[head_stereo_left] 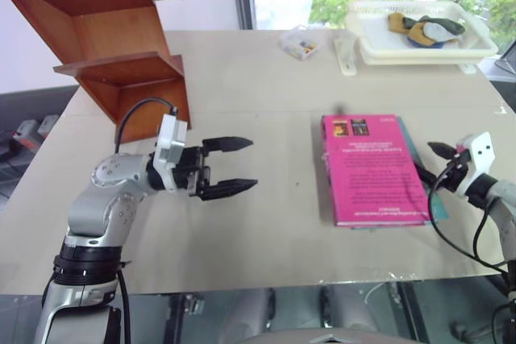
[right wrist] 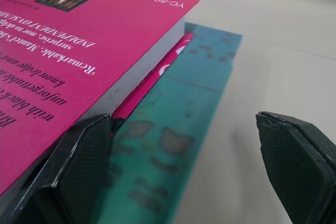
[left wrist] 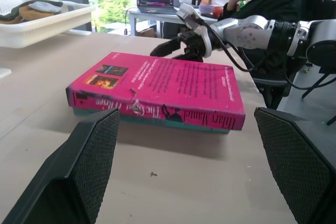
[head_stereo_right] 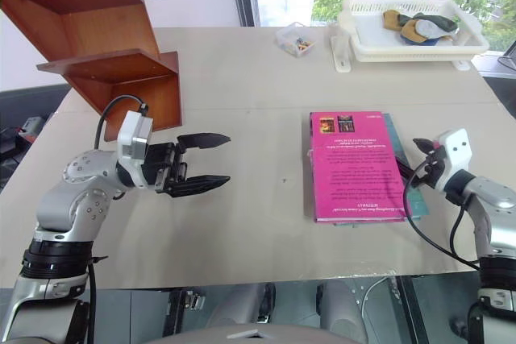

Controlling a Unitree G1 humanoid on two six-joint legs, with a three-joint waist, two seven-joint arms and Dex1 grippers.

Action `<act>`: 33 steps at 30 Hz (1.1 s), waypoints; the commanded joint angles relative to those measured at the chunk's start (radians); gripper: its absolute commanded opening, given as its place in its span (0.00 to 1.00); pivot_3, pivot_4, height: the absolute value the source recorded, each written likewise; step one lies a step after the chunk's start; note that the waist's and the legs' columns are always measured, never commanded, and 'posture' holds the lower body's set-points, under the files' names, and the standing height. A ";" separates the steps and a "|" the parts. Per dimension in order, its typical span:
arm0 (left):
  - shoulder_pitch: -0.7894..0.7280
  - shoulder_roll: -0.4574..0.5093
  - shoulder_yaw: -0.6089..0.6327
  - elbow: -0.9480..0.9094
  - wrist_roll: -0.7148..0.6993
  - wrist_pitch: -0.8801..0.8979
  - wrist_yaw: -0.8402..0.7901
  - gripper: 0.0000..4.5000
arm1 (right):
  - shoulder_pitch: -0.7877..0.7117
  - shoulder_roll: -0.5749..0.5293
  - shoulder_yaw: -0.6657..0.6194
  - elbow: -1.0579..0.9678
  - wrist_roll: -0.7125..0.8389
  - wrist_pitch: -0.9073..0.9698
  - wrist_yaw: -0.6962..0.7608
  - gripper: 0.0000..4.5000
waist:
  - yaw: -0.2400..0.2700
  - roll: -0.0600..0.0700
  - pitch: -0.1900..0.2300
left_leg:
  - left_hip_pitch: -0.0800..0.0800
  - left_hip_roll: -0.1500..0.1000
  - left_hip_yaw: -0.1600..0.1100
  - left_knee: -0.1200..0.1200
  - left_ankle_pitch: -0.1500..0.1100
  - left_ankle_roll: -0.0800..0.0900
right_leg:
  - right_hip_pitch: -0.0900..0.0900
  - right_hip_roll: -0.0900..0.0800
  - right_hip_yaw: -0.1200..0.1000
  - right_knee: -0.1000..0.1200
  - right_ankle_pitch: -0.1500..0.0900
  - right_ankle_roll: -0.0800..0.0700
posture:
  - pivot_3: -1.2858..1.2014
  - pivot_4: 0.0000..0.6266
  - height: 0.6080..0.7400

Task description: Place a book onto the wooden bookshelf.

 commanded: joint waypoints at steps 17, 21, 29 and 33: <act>-0.052 -0.119 0.001 -0.031 -0.092 0.209 0.266 0.96 | 0.026 -0.048 -0.068 -0.006 0.003 -0.045 -0.010 1.00 | -0.003 0.000 0.000 | -0.001 -0.001 -0.001 0.001 0.000 0.000 | 0.000 0.000 -0.001 0.000 0.000 0.000 | 0.52 0.24 1.00; -0.080 -0.197 0.003 -0.013 -0.197 0.401 0.403 0.96 | 0.125 -0.071 -0.147 -0.102 0.064 -0.003 0.004 1.00 | 0.002 0.000 0.000 | -0.001 -0.001 -0.001 0.001 0.000 0.000 | 0.000 0.000 -0.001 0.001 0.000 0.000 | 0.52 0.24 1.00; -0.219 -0.240 -0.039 0.303 -0.244 0.767 0.490 0.96 | 0.468 -0.106 -0.370 -0.505 0.381 0.214 0.158 1.00 | 0.006 0.000 0.000 | 0.002 0.000 -0.001 0.004 -0.002 0.004 | 0.001 0.005 0.000 0.008 0.000 0.000 | 0.52 0.24 1.00; -0.323 -0.336 -0.022 0.459 -0.256 0.918 0.541 0.96 | 0.589 -0.096 -0.419 -0.645 0.496 0.272 0.195 1.00 | 0.008 -0.004 0.002 | 0.002 0.000 -0.005 0.013 -0.002 0.004 | 0.005 0.006 -0.003 0.010 0.000 0.001 | 0.52 0.24 1.00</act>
